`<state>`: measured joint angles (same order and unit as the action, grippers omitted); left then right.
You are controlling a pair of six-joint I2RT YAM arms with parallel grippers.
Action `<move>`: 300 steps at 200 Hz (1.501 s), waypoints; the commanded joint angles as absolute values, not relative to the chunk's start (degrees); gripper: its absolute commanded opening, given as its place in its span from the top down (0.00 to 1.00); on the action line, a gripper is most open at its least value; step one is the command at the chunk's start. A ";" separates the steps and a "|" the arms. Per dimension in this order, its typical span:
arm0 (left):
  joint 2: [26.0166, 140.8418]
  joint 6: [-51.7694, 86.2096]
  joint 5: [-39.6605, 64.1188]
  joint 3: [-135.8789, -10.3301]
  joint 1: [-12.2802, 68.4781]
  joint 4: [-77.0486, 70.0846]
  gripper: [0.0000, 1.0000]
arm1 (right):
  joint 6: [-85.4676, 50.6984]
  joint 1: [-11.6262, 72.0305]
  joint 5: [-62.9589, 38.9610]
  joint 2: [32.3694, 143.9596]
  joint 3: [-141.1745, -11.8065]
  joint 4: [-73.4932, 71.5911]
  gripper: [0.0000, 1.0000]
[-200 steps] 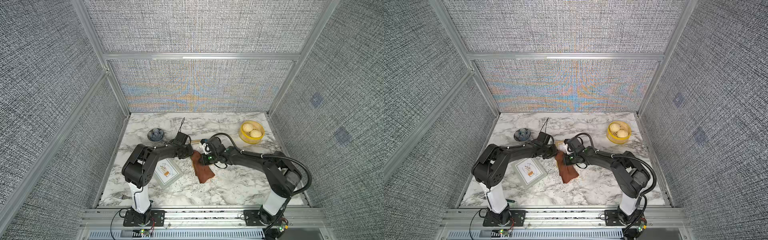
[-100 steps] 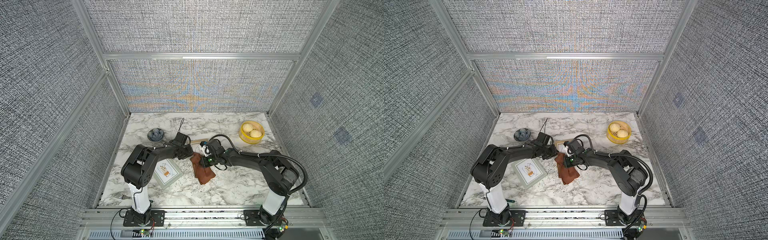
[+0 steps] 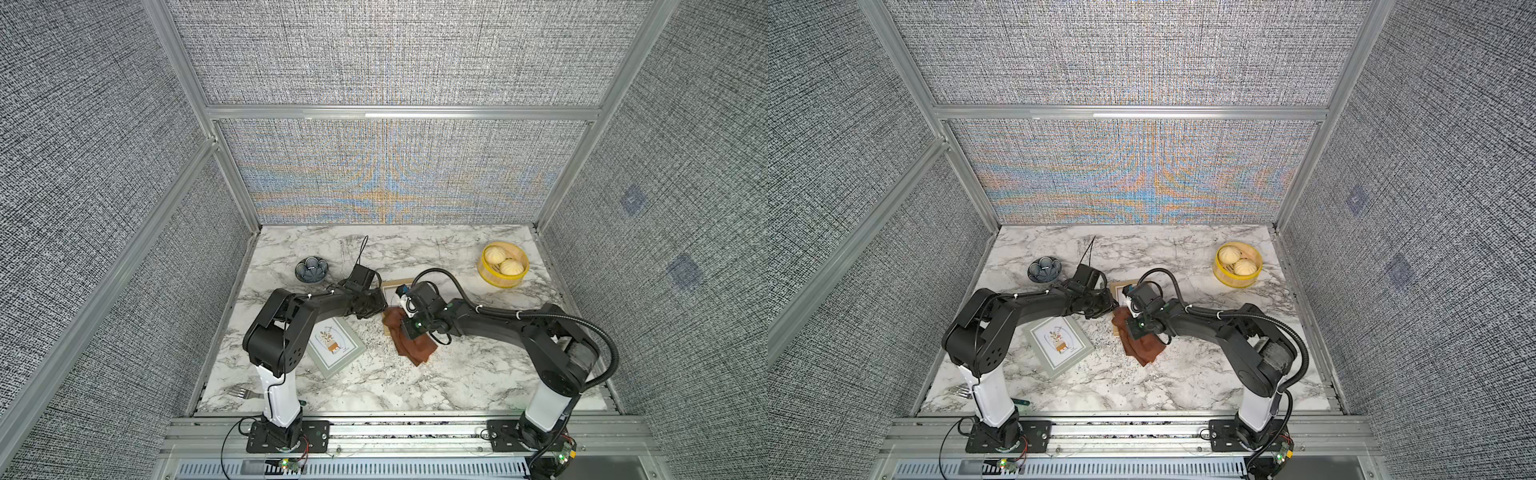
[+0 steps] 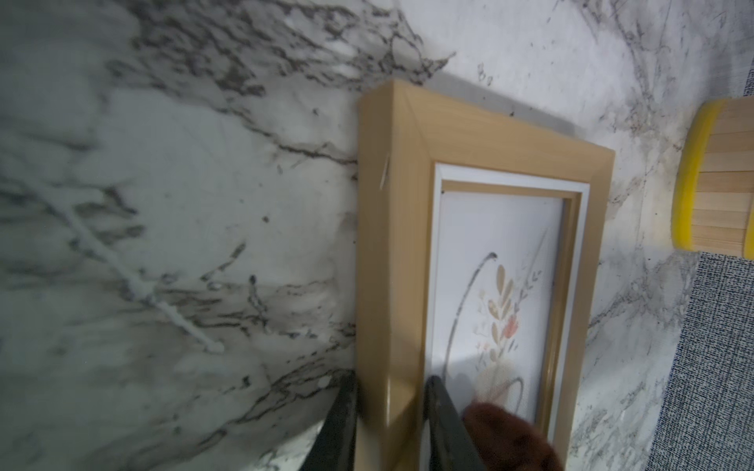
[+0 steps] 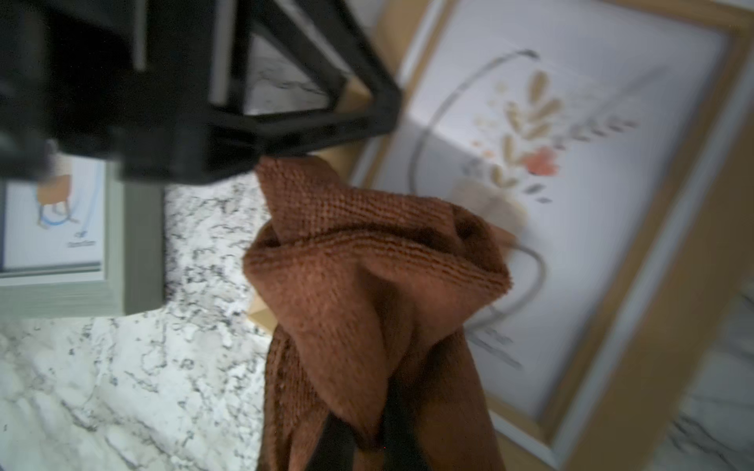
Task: Wipe the picture frame with a cloth
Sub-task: Wipe the dirt from the picture frame.
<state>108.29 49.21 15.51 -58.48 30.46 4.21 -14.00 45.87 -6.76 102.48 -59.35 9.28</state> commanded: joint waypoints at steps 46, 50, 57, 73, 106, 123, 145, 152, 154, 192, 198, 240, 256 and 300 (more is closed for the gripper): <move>109.17 50.32 12.50 -57.32 30.58 13.37 0.89 | -15.53 40.40 -2.93 98.81 -52.60 17.66 1.00; 109.12 50.28 12.40 -57.31 30.55 13.49 0.90 | -15.98 39.36 -2.37 98.12 -51.57 17.67 1.00; 108.90 50.27 12.22 -57.18 30.55 13.59 0.89 | -16.41 37.97 -1.45 96.75 -50.20 17.58 1.00; 108.81 50.27 12.26 -57.12 30.53 13.54 0.90 | -15.71 37.31 0.76 94.98 -49.53 17.51 1.00; 109.36 50.69 12.48 -57.44 30.52 13.36 0.90 | -12.57 43.48 -2.58 99.27 -55.48 16.96 1.00; 109.51 51.02 12.57 -57.48 30.52 13.18 0.90 | -9.99 48.04 -6.06 101.94 -58.78 15.65 1.00; 109.59 51.05 12.66 -57.57 30.58 13.10 0.90 | -9.38 49.84 -10.17 103.77 -60.00 14.08 1.00; 109.67 51.06 12.73 -57.65 30.53 13.05 0.90 | -9.85 49.56 -9.70 103.96 -59.89 13.89 1.00; 109.68 51.06 12.74 -57.65 30.55 13.09 0.90 | -9.98 49.50 -9.46 103.97 -59.93 13.95 1.00; 109.69 50.12 12.66 -57.70 30.56 13.27 0.90 | -15.27 41.40 -3.70 99.14 -52.22 14.93 1.00; 109.77 49.74 12.66 -57.79 30.52 13.52 0.90 | -16.26 39.29 -3.27 97.68 -50.39 14.57 1.00; 109.91 48.35 12.46 -58.13 30.53 14.30 0.90 | -20.54 30.39 -1.00 90.74 -46.68 14.62 1.00; 109.94 48.22 12.52 -58.10 30.54 14.29 0.90 | -20.24 30.79 -1.18 90.32 -48.30 14.79 1.00; 109.99 48.25 12.66 -58.31 30.61 14.35 0.90 | -17.01 39.70 -3.74 92.21 -54.56 12.80 1.00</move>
